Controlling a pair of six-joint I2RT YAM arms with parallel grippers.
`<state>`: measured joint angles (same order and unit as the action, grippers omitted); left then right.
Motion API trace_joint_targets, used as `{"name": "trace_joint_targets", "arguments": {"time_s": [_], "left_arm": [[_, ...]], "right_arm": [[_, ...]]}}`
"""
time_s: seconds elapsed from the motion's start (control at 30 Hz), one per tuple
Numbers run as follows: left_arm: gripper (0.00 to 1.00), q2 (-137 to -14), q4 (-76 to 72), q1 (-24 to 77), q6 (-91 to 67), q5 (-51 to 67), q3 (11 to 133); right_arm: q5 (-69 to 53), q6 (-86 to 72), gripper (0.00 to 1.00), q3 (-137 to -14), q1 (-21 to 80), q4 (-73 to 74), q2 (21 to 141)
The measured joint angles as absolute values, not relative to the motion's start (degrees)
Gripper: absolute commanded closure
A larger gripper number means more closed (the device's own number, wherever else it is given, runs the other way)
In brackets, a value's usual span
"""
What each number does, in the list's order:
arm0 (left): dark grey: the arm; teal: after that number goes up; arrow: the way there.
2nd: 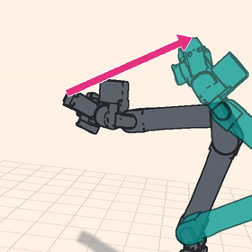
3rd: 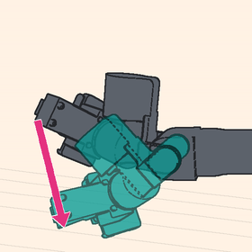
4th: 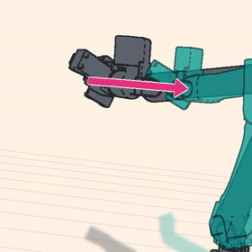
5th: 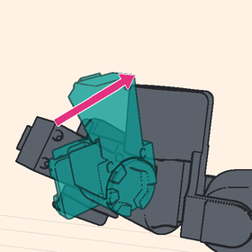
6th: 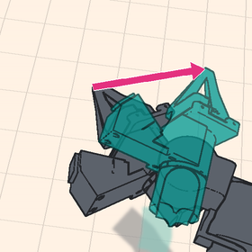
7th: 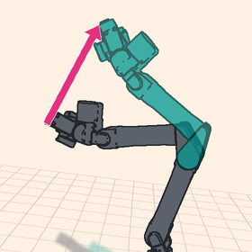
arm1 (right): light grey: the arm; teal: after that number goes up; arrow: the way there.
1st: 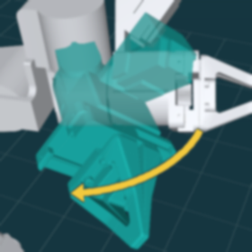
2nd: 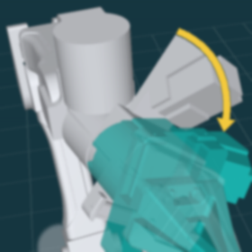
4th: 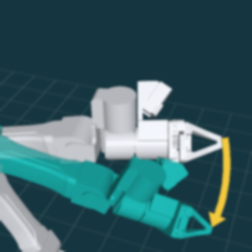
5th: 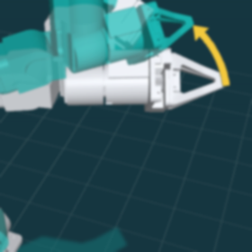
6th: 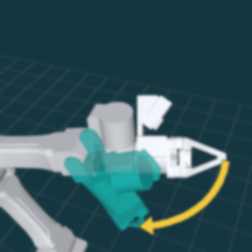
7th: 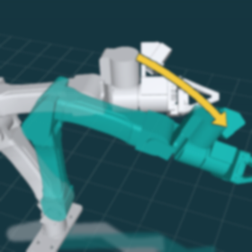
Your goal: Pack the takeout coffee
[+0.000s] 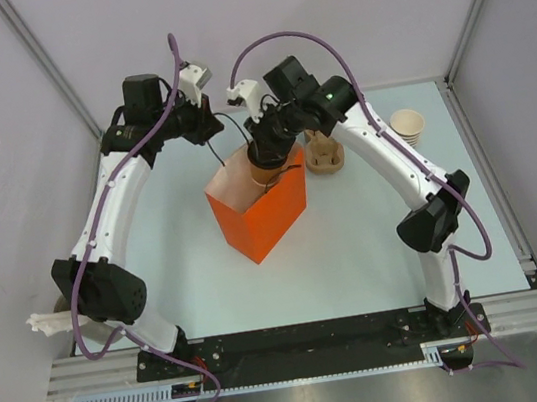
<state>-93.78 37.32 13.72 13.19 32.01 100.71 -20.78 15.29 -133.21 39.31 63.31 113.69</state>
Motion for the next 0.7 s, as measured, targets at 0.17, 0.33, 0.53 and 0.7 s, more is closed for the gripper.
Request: {"name": "trace_joint_targets", "arguments": {"time_s": [0.17, 0.33, 0.53, 0.7], "left_arm": [[0.89, -93.78, 37.21, 13.76, 12.95, 31.59, 100.22], [0.89, -93.76, 37.04, 13.78, 12.93, 31.18, 100.16], [0.89, -93.76, 36.93, 13.96, 12.93, 30.5, 100.16], [0.89, -93.76, 36.93, 14.15, 12.93, 30.09, 100.16]], "right_arm": [[-20.25, 15.16, 1.0, -133.25, 39.33, 64.75, 115.26], [-19.25, 15.09, 1.0, -133.51, 39.38, 65.36, 117.99], [-16.91, 15.25, 1.0, -133.51, 39.9, 66.0, 120.62], [-16.1, 15.27, 1.0, -132.64, 40.07, 65.82, 121.38]]}}
